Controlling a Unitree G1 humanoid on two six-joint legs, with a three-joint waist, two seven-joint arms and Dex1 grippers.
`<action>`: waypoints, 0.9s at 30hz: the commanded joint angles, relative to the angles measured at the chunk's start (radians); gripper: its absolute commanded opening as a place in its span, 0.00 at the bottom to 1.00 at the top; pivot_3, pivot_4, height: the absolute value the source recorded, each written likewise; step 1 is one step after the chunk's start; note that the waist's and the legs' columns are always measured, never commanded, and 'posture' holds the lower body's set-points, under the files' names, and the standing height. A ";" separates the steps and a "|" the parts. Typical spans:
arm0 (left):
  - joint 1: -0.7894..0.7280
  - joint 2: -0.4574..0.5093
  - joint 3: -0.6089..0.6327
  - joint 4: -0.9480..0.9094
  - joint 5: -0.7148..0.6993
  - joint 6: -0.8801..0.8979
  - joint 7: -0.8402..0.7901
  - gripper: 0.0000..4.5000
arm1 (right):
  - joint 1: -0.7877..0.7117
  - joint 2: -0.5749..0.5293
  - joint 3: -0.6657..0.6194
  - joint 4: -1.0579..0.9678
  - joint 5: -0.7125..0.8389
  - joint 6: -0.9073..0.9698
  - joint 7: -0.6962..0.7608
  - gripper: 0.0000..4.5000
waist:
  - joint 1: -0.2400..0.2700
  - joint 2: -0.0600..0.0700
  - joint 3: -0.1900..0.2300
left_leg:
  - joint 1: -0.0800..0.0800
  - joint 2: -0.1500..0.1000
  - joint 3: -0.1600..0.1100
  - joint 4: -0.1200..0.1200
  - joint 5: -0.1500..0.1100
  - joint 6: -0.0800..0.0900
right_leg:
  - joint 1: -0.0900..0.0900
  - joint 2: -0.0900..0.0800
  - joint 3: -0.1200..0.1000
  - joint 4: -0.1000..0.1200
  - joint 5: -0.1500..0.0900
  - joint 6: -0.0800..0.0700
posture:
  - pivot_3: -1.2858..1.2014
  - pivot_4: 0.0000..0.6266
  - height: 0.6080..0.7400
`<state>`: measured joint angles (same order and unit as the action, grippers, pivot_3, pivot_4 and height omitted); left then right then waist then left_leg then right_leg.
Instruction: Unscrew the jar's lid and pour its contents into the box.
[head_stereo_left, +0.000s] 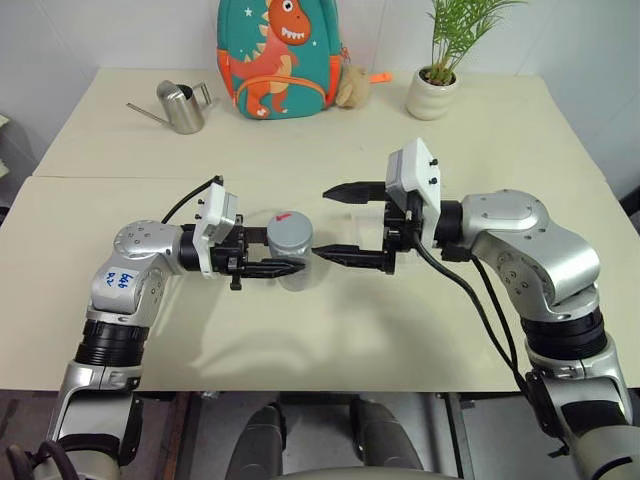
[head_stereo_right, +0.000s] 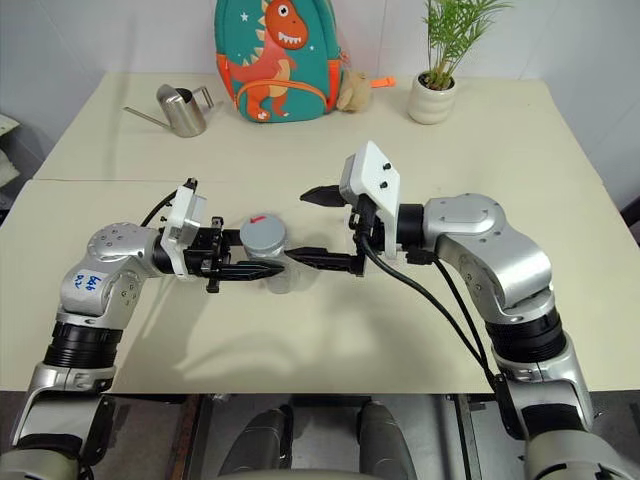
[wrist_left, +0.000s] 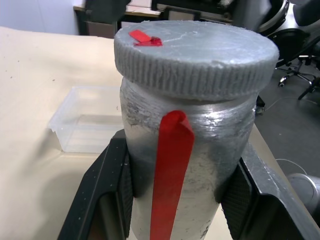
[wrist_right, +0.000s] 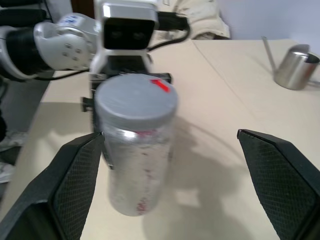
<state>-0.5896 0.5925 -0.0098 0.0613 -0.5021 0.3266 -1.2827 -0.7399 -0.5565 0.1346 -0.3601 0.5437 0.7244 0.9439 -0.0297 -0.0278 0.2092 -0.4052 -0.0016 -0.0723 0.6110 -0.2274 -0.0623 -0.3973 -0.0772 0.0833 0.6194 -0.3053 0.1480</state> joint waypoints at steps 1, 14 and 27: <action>-0.035 0.005 0.012 0.012 -0.003 -0.022 -0.018 0.42 | 0.000 -0.021 -0.044 -0.064 0.038 0.021 -0.016 1.00 | 0.001 0.000 0.000 | 0.000 0.000 0.000 0.000 0.000 0.000 | 0.000 0.000 0.000 0.000 0.000 0.000 | 0.52 0.24 1.00; -0.091 -0.021 -0.011 0.072 0.007 -0.043 -0.061 0.42 | -0.081 0.116 -0.021 -0.049 0.058 0.059 -0.156 1.00 | 0.000 0.000 0.000 | 0.000 0.000 0.000 0.000 0.000 0.000 | 0.000 0.000 0.000 0.000 0.000 0.000 | 0.52 0.24 1.00; -0.132 -0.035 -0.031 0.133 0.046 -0.099 -0.084 0.42 | -0.109 0.223 0.074 -0.013 0.005 0.074 -0.224 1.00 | 0.000 0.000 0.000 | 0.000 0.000 0.000 0.000 0.000 0.000 | -0.001 0.000 0.000 0.001 0.000 0.000 | 0.52 0.24 1.00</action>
<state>-0.6975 0.5588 -0.0432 0.2092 -0.4576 0.2400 -1.3575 -0.8448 -0.3398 0.2073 -0.3496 0.5520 0.8069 0.7280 -0.0297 -0.0279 0.2092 -0.4056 -0.0017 -0.0725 0.6111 -0.2274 -0.0623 -0.3980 -0.0772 0.0830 0.6203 -0.3053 0.1480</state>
